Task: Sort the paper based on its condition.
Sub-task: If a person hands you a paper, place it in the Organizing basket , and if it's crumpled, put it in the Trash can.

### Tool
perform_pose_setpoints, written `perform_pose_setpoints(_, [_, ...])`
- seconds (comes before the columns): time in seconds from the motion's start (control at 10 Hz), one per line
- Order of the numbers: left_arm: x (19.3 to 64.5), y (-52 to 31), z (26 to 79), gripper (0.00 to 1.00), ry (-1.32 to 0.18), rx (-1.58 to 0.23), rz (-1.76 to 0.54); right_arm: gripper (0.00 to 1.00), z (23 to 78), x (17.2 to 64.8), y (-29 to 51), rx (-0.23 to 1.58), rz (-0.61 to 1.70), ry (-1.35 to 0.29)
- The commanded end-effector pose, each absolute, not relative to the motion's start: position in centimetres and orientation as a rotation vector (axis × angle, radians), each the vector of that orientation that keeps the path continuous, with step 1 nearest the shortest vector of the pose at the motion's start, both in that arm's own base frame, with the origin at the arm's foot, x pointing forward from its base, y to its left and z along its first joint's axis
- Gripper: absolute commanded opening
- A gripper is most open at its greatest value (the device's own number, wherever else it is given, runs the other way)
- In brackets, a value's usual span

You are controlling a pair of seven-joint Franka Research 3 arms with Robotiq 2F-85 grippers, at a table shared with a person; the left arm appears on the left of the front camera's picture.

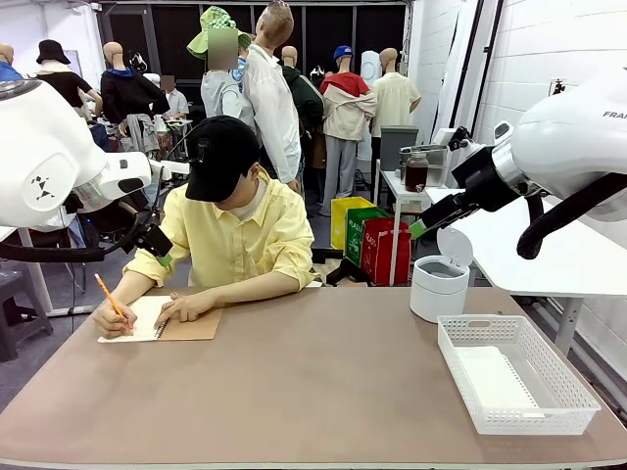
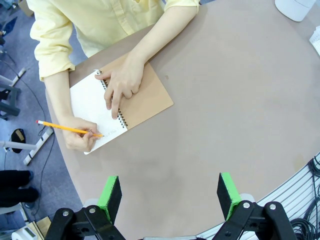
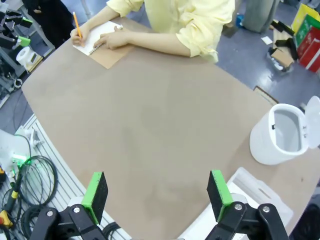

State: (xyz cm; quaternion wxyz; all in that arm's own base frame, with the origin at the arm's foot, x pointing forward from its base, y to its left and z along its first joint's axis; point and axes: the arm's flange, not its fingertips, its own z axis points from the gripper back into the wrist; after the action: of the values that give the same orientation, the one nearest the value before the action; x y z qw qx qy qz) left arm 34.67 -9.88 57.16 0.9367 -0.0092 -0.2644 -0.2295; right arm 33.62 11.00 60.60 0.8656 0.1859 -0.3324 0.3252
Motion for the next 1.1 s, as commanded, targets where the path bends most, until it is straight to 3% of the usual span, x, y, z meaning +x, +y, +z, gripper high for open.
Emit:
perform_pose_setpoints(0.0, [34.69,-9.73,57.19,1.0,-0.541,-0.015,-0.47,1.0,60.67,33.59,10.99,0.394,0.685,-0.689])
perform_pose_setpoints(1.0, [34.69,-9.73,57.19,1.0,-0.541,-0.015,-0.47,1.0,60.67,33.59,10.99,0.394,0.685,-0.689])
